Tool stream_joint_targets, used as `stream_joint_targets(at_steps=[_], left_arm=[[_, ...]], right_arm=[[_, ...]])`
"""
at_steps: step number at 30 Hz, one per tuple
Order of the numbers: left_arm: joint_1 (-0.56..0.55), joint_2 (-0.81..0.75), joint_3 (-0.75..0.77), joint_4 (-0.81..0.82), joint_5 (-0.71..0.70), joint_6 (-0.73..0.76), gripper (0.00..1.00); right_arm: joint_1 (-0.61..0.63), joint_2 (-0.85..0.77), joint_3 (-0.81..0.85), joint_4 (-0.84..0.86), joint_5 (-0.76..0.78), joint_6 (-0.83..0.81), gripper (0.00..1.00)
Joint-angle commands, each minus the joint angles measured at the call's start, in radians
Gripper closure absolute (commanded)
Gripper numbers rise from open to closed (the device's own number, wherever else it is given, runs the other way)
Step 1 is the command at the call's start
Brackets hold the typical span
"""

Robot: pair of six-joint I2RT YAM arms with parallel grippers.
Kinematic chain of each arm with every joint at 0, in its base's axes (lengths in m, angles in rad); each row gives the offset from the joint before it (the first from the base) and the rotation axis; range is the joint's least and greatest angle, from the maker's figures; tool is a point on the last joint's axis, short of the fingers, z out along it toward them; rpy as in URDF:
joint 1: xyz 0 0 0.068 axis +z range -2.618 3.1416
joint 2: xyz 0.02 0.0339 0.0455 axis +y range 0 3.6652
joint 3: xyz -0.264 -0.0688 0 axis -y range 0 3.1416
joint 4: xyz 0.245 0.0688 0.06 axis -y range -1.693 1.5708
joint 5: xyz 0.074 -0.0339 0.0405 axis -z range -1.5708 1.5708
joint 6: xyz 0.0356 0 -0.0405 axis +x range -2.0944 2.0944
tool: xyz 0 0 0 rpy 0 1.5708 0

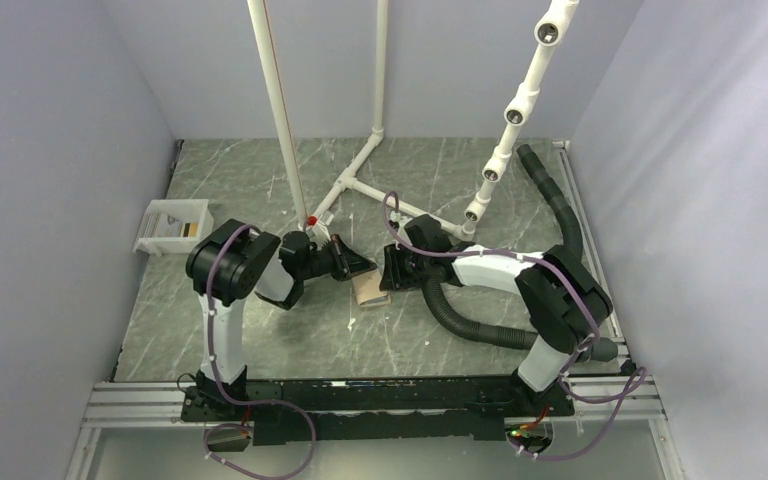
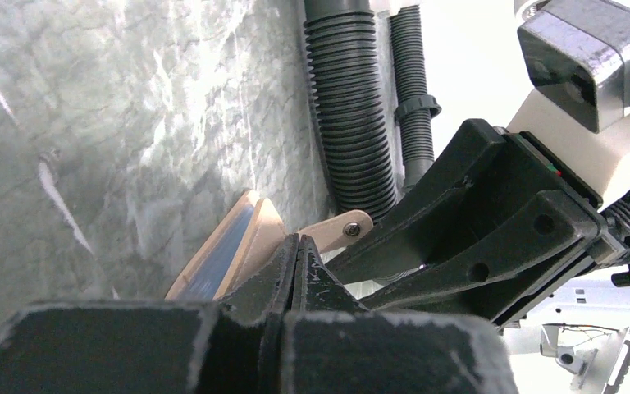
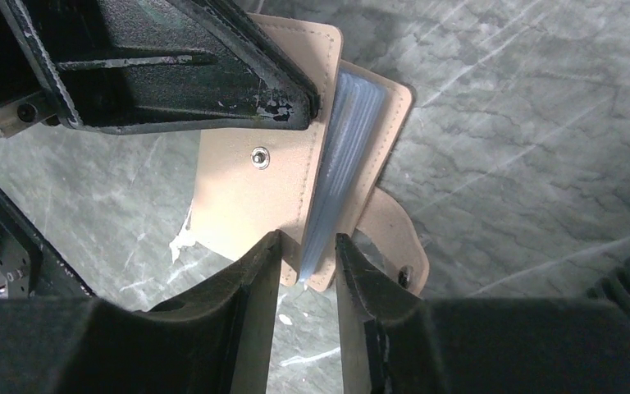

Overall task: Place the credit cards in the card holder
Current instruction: Close the card holder at the center of the board.

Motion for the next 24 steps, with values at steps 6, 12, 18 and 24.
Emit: stream_joint_targets(at_steps=[6,12,18,24], left_arm=[[-0.034,0.151,-0.050,-0.003,-0.115,0.051,1.00],[-0.050,0.099,-0.064,-0.060,-0.127,0.082,1.00],[-0.071,0.066,-0.062,-0.121,-0.158,0.112,1.00],[-0.082,0.061,-0.064,-0.142,-0.171,0.119,1.00]], right_arm=[[-0.001,-0.060,0.051,-0.173,0.138,-0.034,0.56],[-0.001,-0.056,0.098,-0.169,0.117,-0.022,0.47],[-0.003,-0.106,0.126,-0.185,0.116,-0.012,0.46],[-0.048,-0.147,0.190,-0.304,0.174,-0.010,0.57]])
